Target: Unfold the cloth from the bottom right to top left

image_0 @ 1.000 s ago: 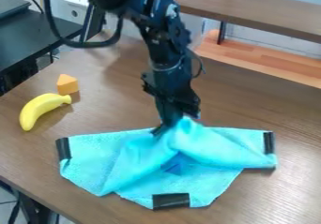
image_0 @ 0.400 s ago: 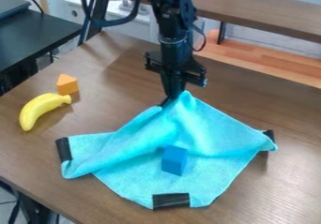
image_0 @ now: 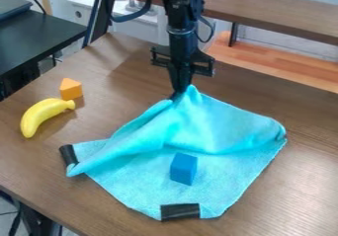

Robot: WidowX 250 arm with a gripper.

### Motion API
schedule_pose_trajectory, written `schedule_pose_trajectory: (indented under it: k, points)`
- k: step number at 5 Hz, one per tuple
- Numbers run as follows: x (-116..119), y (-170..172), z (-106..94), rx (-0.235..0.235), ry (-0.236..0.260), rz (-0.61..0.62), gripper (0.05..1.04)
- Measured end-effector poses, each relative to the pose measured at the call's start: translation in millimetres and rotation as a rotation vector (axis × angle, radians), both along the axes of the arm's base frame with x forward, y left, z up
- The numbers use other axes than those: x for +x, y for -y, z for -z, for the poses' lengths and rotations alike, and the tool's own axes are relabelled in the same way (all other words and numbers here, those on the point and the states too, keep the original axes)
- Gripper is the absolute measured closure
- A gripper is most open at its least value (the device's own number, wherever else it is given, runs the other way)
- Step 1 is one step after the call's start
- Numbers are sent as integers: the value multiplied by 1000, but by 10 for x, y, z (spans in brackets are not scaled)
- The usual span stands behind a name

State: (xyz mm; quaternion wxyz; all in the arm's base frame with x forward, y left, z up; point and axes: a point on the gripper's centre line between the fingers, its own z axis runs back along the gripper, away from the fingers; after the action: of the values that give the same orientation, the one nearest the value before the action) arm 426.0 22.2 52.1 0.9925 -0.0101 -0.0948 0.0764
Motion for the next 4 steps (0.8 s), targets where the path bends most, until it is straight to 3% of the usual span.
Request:
schedule_pose_trajectory:
  k: [3, 4]
  points:
    - [410, -225, 39, 4, -44, -126, 1034]
    - [544, -289, 13, 29, -32, -148, 1034]
